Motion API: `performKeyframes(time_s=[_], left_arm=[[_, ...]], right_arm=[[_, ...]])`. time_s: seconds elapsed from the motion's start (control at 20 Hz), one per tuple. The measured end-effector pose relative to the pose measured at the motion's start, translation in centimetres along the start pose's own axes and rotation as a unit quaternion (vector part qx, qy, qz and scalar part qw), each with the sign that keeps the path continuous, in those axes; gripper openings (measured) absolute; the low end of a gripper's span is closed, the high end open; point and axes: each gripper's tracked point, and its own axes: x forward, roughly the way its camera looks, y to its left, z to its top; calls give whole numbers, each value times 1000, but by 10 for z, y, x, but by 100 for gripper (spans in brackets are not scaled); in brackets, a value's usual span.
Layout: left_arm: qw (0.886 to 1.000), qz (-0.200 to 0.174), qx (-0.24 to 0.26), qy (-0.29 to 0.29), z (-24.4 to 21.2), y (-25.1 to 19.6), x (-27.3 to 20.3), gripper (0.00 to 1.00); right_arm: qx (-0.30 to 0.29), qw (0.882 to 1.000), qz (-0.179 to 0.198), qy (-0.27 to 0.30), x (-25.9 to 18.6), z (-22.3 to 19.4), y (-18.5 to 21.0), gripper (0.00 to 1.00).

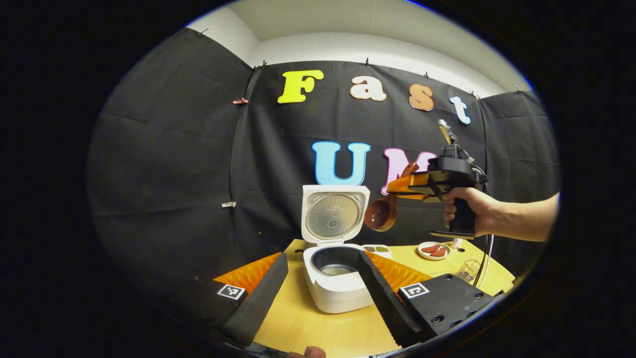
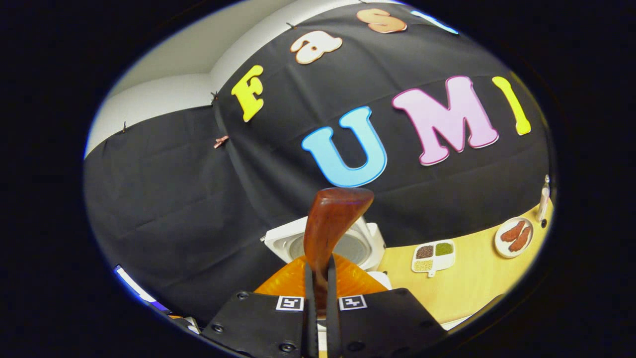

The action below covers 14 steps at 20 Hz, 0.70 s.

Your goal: Close the left gripper, press the button to open the rice cooker; take a wooden spoon from the chopstick holder with the right hand, scoop a spoonful of rice and pour it into the rice cooker, then put the wooden spoon back into the chopstick holder.

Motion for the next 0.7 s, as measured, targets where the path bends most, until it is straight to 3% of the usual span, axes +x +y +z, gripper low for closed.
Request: performKeyframes(time_s=[0.4, 0.7], left_arm=[[999, -42, 7, -10, 11, -38, 19, 98], [998, -56, 19, -17, 20, -62, 27, 98]], right_arm=[[-55, 993, -93, -39, -120, 36, -116, 11], [-58, 979, -189, -54, -199, 45, -216, 11]])
